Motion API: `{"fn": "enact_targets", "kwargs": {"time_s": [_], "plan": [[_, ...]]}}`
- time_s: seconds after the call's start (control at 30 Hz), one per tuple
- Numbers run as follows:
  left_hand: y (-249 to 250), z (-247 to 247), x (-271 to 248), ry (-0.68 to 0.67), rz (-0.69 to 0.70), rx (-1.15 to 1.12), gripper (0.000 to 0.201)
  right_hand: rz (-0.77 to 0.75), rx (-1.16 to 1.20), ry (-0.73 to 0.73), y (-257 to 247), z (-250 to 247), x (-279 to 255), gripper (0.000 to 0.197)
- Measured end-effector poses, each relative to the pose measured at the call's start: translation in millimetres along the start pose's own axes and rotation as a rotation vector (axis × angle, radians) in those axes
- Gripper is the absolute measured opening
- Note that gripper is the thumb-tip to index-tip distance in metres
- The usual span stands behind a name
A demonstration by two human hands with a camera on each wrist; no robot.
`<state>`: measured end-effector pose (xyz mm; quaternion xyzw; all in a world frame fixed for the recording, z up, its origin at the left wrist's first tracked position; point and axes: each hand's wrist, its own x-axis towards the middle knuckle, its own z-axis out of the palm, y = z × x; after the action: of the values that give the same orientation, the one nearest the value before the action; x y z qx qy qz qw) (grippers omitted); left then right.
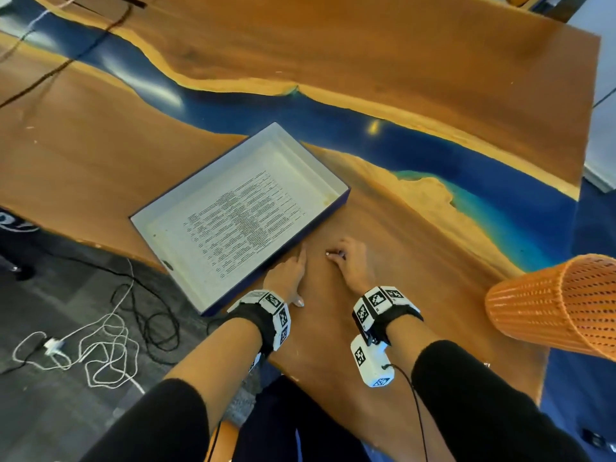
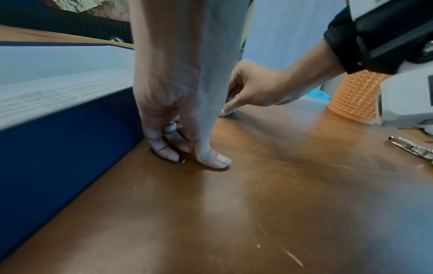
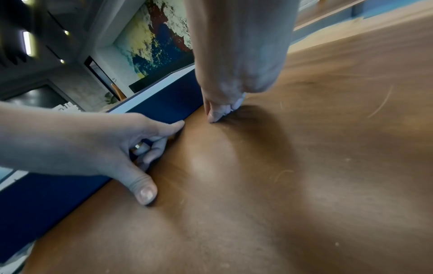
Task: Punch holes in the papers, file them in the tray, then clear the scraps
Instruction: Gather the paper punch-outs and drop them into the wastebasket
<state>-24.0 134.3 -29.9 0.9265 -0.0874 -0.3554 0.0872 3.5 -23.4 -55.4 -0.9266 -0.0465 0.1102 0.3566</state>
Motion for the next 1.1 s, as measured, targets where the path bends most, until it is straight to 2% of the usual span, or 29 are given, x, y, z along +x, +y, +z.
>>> {"fn": "enact_targets", "kwargs": {"time_s": [0.13, 0.6, 0.73, 0.83, 1.0, 1.1], "plan": [[4.8, -6.6, 0.6, -0.032, -0.016, 0.042, 0.131, -0.016, -0.091, -0.037, 0.5, 3.2, 2.4, 0.014], [6.4, -7.2, -0.1, -0.021, -0.026, 0.037, 0.133, -0.139, -0.317, -0.115, -2.4, 5.6, 6.5, 0.011], [5.6, -5.6, -0.1, -0.002, -0.021, 0.037, 0.133, -0.141, -0.383, -0.091, -3.9, 9.4, 4.1, 0.016], [5.1, -4.8, -0.4, 0.007, -0.02, 0.03, 0.134, -0.126, -0.358, -0.095, 0.2, 14.8, 5.5, 0.021], [5.9, -6.0, -2.2, 0.002, -0.02, 0.034, 0.133, -0.062, -0.156, 0.008, 15.1, 20.7, 4.9, 0.014], [6.8, -7.2, -3.0, 0.0, -0.022, 0.045, 0.132, -0.046, -0.064, 0.021, 14.4, 15.1, 1.8, 0.009]]}}
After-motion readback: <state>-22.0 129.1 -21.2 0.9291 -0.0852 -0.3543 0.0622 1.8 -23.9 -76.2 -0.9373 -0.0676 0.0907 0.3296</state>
